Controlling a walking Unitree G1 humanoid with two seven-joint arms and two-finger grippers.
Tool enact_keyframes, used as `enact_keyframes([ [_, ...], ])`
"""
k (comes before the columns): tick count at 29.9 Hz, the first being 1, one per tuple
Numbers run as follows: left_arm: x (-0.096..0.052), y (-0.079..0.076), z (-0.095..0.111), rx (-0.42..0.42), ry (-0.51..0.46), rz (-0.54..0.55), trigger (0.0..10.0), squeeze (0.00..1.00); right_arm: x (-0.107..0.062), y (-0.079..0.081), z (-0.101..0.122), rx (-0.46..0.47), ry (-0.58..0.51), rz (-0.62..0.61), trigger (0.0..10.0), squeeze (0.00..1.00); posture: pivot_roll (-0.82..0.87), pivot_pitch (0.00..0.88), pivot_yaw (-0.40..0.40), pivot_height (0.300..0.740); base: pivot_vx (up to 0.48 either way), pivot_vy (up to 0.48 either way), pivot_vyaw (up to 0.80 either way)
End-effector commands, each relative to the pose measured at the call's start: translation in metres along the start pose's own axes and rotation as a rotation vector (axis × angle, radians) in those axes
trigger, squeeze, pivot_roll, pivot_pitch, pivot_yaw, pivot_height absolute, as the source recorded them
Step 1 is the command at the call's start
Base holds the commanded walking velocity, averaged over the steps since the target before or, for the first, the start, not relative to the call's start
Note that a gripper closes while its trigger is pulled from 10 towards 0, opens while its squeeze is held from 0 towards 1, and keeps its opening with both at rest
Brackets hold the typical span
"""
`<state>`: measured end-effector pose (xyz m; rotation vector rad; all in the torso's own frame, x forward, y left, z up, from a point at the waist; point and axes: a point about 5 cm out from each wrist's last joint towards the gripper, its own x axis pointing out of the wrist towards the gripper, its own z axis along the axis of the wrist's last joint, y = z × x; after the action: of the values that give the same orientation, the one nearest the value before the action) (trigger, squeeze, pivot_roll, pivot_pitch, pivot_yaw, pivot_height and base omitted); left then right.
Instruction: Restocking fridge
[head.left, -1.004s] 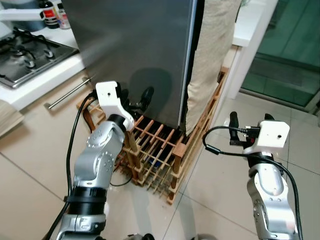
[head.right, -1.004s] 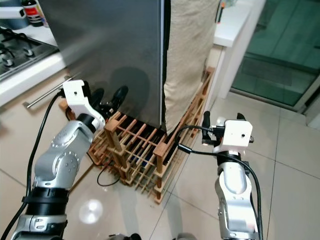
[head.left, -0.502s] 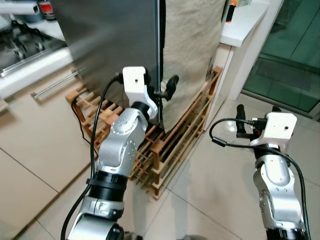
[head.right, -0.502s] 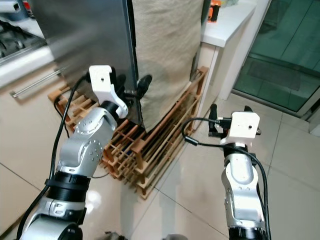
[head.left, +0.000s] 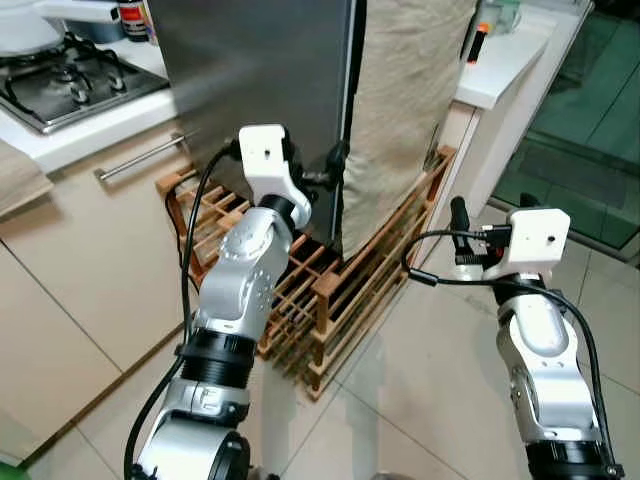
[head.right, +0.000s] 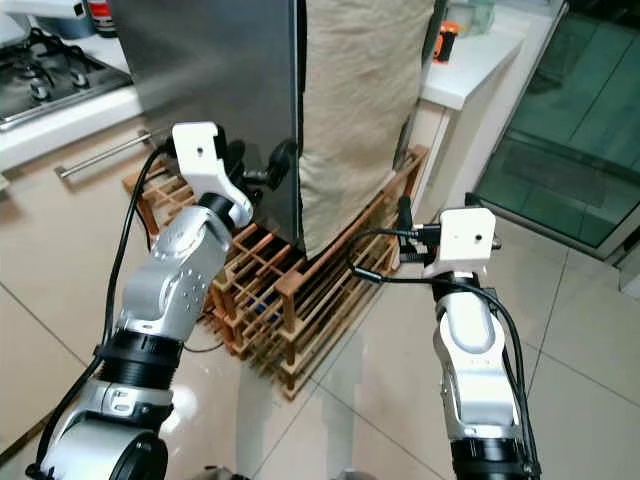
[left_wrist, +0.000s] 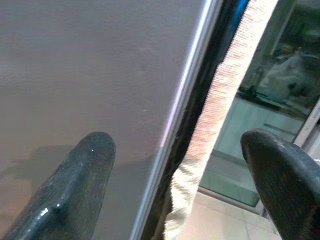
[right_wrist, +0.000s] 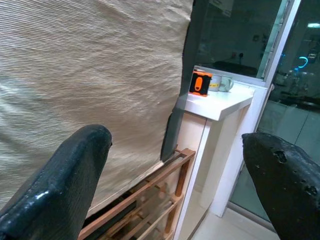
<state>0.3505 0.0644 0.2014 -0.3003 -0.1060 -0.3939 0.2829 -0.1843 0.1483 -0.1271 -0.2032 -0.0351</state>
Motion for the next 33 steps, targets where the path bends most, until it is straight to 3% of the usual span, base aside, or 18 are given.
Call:
enact_keyframes([
  [1, 0.006, -0.005, 0.003, 0.022, -0.003, -0.027, 10.0, 0.00, 0.000, 0.000, -0.003, 0.006, 0.011, -0.004, 10.0, 0.00, -0.18, 0.007, 0.006, 0.740, 0.000, 0.000, 0.00],
  [6, 0.015, -0.009, 0.003, 0.044, 0.010, -0.064, 10.0, 0.00, -0.005, -0.005, -0.003, 0.004, 0.017, -0.028, 10.0, 0.00, -0.22, 0.013, 0.034, 0.740, 0.000, 0.000, 0.00],
  [10, 0.007, 0.004, -0.003, 0.087, 0.040, -0.064, 10.0, 0.00, -0.014, -0.012, -0.006, -0.002, 0.033, -0.063, 10.0, 0.00, -0.22, 0.023, 0.044, 0.740, 0.000, 0.000, 0.00],
  [16, 0.010, 0.008, -0.006, 0.117, 0.043, -0.055, 10.0, 0.00, -0.017, -0.010, -0.009, 0.006, 0.050, -0.070, 10.0, 0.00, -0.22, 0.026, 0.058, 0.740, 0.000, 0.000, 0.00],
  [33, 0.029, -0.003, 0.001, 0.071, 0.044, -0.116, 10.0, 0.00, -0.020, -0.008, -0.009, 0.009, 0.046, -0.090, 10.0, 0.00, -0.24, 0.020, 0.090, 0.740, 0.000, 0.000, -0.14],
])
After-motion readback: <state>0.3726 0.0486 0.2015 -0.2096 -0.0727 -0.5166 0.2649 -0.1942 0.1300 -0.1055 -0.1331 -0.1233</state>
